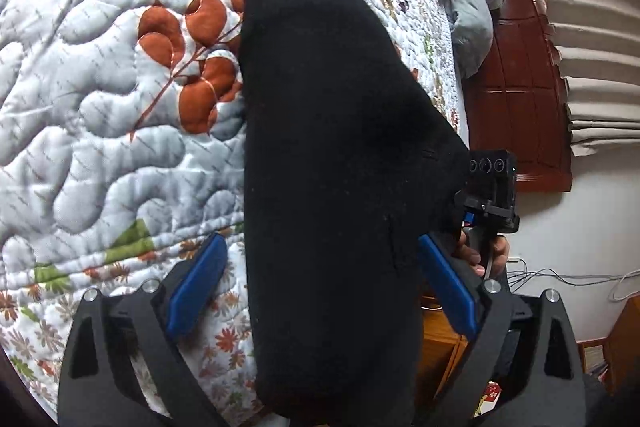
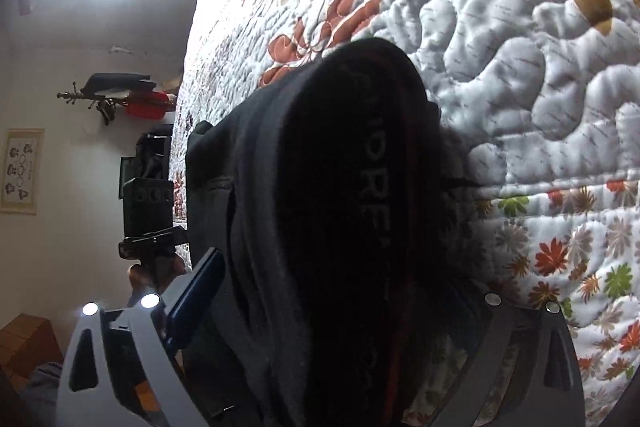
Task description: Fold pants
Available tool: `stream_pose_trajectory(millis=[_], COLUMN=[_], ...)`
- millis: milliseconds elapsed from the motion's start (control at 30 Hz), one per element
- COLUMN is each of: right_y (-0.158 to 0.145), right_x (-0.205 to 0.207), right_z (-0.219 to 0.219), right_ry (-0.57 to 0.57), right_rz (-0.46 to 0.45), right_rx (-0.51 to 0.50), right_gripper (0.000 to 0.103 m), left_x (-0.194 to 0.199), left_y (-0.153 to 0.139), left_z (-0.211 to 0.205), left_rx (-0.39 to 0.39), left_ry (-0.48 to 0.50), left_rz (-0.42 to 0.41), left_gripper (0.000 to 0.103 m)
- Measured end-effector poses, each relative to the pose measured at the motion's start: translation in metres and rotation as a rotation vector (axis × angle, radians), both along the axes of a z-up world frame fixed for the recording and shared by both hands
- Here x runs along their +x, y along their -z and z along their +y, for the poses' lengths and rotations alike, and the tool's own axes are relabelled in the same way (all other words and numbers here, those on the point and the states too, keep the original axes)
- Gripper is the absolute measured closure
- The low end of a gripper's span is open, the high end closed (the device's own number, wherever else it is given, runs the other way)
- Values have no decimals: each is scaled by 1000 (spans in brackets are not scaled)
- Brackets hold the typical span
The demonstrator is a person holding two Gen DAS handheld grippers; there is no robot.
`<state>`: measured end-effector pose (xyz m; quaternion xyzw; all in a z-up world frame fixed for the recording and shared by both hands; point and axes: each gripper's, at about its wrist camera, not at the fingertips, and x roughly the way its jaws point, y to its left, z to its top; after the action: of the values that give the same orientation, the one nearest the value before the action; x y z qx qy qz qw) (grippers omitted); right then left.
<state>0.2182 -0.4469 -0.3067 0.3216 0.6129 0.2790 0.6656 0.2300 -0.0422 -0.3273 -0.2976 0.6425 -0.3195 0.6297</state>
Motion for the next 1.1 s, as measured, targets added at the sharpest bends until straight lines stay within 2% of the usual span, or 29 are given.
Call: stream_pose_trajectory(millis=[33,67,100,133,167,200,300,433,533,733,900,1100], right_y=[-3,-6,-7,-8,-10,-12,-26,-45,-55,-70,-84,-90], right_x=[-2,-3,-4,-5,-7,-8,-13,-16,-16,-13,12,65], right_z=[4,9,12,13,14,16,24,30,34,53,88,149], right_ry=[-9,-18,-21,-18,-16,-17,-27,-26,-21,-6,-35,-105], right_rz=[-10,-18,-24,-26,-31,-40,-85,-118,-127,-148,-171,-196], right_rx=[-16,-40,-56,-52,-43,-50,-82,-104,-107,-84,-74,-58], right_gripper=[6,13,30,37,49,55,62,65,66,68,68,68], left_x=[0,-1,-1,-3,-2,-4,-8,-14,-15,-13,-6,10], left_y=[0,-1,-2,-5,-8,-12,-21,-38,-49,-75,-99,-119], left_z=[-3,-4,-5,-5,-10,-14,-22,-34,-34,-27,-5,39], left_rx=[8,16,38,76,115,136,176,245,250,263,281,321], left_ry=[0,1,-2,-7,-5,4,1,4,6,7,-3,-49], left_rz=[-1,-2,-4,-14,-27,-44,-82,-150,-181,-246,-297,-340], left_gripper=[9,9,13,25,32,49,56,65,69,69,70,70])
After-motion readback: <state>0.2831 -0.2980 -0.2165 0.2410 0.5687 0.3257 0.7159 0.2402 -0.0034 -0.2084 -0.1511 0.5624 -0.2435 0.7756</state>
